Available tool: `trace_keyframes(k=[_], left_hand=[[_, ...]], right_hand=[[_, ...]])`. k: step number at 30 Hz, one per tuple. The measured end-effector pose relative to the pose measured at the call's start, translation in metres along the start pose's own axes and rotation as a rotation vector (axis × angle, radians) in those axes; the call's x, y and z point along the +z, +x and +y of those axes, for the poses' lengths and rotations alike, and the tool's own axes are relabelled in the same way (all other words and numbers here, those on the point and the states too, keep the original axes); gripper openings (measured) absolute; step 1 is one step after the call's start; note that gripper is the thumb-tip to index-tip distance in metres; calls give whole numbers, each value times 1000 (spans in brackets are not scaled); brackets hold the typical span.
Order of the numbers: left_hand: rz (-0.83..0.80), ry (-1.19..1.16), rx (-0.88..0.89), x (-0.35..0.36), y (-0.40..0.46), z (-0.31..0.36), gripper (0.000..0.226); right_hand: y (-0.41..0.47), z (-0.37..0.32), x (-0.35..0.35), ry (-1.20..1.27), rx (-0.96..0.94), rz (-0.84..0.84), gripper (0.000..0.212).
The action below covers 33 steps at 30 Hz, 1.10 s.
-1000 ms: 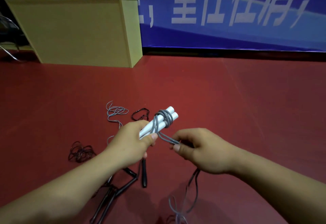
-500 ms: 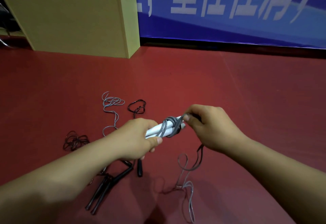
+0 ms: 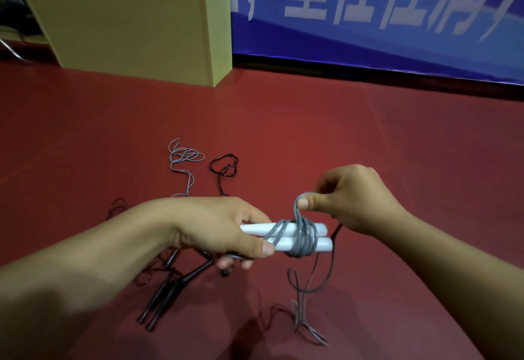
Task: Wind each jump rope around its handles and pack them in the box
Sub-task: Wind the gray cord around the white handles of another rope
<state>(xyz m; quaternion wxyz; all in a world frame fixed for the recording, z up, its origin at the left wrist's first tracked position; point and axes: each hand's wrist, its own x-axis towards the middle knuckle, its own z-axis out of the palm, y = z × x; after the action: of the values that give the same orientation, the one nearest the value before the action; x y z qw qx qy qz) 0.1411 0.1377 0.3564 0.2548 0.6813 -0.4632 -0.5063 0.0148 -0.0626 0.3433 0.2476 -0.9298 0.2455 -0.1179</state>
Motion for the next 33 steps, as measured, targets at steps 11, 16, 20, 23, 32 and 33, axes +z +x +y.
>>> trace_keyframes(k=[11,16,20,23,32,33], left_hand=[[14,-657,235,1,5,1,16],[350,-653,295,3,17,0,16],[576,-554,284,1,23,-5,11],[665,-527,264,0,25,-8,22],[806,-500,238,-5,27,-7,19],[823,-508,221,-6,27,-8,19]], right_hand=[[-9,-14,8,604,-111,-51,9],[-11,-21,24,525,-156,-176,20],[-15,-31,32,657,-36,-270,23],[-12,-37,32,774,138,-252,11],[-11,-45,19,767,261,-265,18],[-12,-46,18,755,258,-287,19]])
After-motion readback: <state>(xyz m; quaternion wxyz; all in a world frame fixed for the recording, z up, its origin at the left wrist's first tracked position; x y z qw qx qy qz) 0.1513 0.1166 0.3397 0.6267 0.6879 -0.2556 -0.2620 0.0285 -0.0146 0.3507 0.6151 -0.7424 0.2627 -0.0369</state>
